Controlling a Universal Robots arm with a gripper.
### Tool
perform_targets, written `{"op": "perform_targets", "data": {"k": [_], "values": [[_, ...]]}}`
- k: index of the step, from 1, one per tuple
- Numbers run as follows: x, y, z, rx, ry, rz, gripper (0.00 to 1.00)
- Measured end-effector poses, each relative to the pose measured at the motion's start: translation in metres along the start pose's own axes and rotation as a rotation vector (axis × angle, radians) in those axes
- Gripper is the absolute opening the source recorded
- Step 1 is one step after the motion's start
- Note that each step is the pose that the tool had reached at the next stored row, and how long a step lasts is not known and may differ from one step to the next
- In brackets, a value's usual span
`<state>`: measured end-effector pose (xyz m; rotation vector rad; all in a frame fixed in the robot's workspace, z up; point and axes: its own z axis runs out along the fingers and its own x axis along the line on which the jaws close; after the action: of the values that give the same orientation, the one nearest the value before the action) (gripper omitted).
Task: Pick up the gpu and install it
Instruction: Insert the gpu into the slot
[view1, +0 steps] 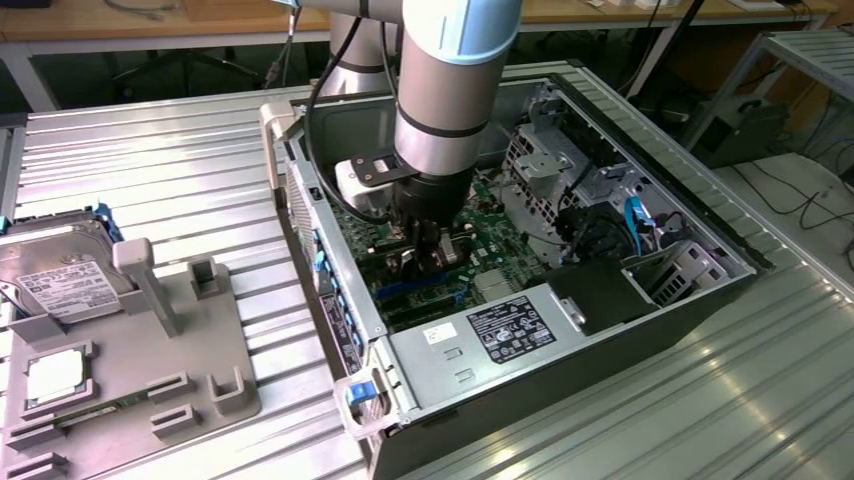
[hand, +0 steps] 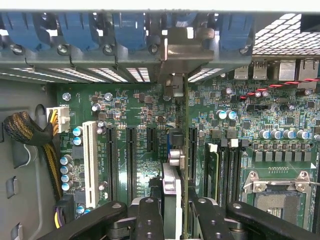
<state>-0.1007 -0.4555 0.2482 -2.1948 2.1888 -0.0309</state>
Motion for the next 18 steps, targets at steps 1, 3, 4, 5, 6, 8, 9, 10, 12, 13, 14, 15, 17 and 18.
{"op": "perform_targets", "data": {"k": [1, 3, 4, 5, 6, 8, 9, 10, 12, 13, 14, 15, 17, 18], "values": [[0.0, 0.0, 0.0, 0.0, 0.0, 0.0, 0.28], [0.0, 0.0, 0.0, 0.0, 0.0, 0.0, 0.28], [0.0, 0.0, 0.0, -0.0001, 0.0, 0.0, 0.28], [0.0, 0.0, 0.0, 0.0, 0.0, 0.001, 0.28], [0.0, 0.0, 0.0, 0.0, 0.0001, 0.001, 0.28], [0.0, 0.0, 0.0, 0.0, 0.0002, 0.004, 0.28], [0.0, 0.0, 0.0, 0.0001, 0.0003, 0.006, 0.28], [0.0001, 0.0, 0.0001, 0.0002, 0.0002, 0.009, 0.28], [0.0003, 0.0, 0.0002, 0.0002, 0.0006, 0.014, 0.28], [0.0003, 0.0, 0.0002, 0.0002, 0.0008, 0.016, 0.28], [0.0003, 0.0, 0.0002, 0.0002, 0.0008, 0.016, 0.28], [0.0003, 0.0001, 0.0012, 0.0003, 0.0007, 0.016, 0.28], [0.0003, 0.0003, 0.0026, 0.0002, 0.0008, 0.016, 0.28], [0.0003, 0.0003, 0.0028, 0.0003, 0.0007, 0.016, 0.28]]}}
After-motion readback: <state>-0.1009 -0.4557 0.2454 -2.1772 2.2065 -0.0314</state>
